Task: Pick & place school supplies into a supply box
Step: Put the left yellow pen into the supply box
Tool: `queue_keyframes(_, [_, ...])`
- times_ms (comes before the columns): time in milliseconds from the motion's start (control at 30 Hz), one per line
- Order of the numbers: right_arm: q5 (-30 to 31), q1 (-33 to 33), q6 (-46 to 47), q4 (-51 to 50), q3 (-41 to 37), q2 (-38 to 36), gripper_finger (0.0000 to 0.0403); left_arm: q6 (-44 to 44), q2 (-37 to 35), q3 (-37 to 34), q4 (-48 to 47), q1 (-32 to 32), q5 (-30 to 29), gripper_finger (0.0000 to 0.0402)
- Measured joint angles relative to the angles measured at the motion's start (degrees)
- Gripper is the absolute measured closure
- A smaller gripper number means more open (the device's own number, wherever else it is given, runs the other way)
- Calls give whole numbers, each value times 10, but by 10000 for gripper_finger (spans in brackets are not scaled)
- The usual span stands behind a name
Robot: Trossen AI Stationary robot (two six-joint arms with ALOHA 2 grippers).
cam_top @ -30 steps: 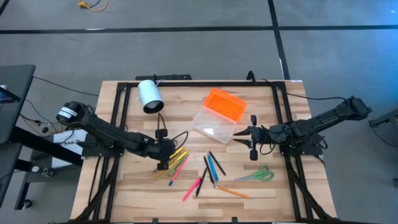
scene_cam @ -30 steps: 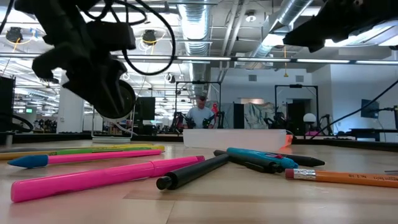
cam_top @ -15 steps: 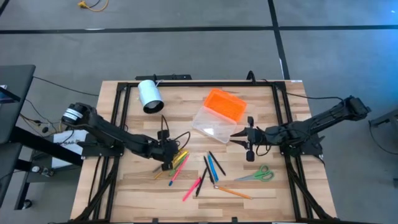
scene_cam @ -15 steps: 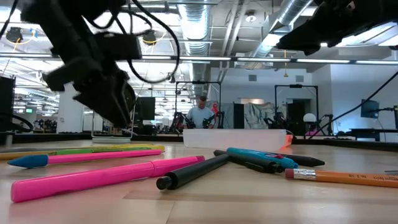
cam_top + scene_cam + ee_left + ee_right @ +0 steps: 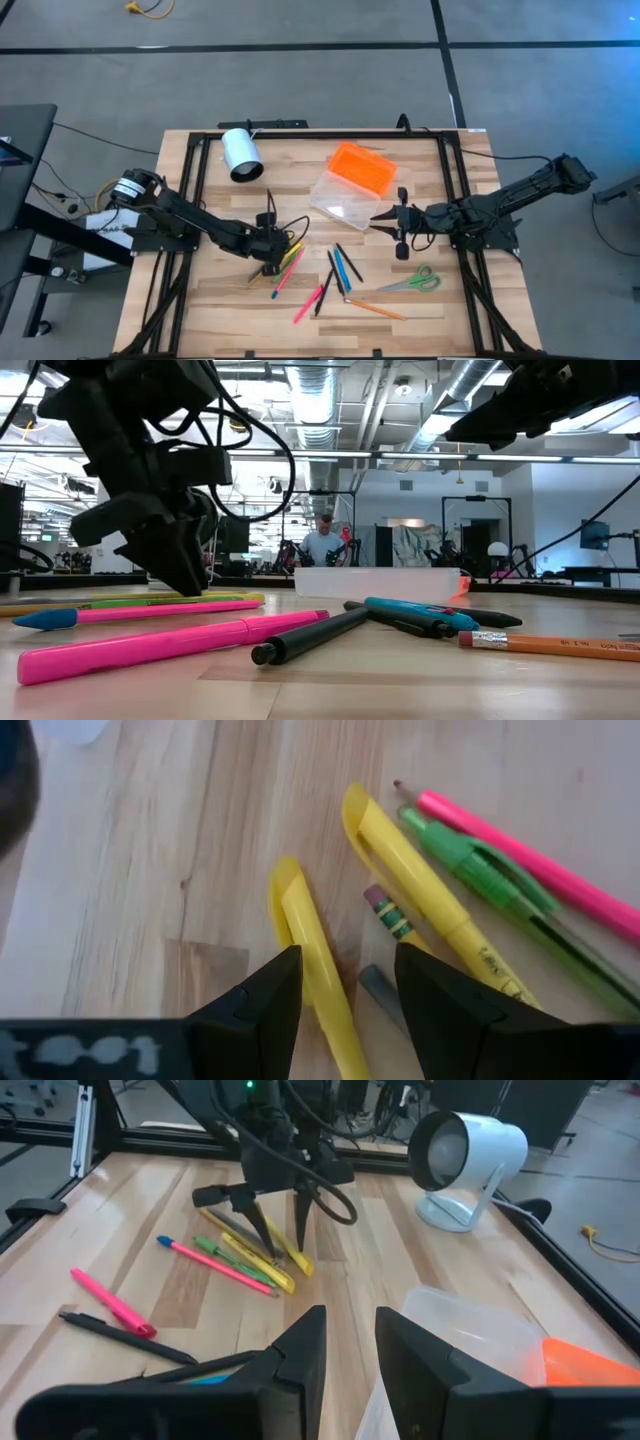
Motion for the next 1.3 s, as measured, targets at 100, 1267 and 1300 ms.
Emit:
queue_keyframes(100, [0,0,0,0,0,0,317,4,0,0,1,6,0,249])
queue_keyframes(1267, [-4,0,15,-16,0,0,317,-54,0,1,-26,97,73,379])
queue_keyframes(1300, [-4,0,15,-16,0,0,317,-54,0,1,-26,97,73,378])
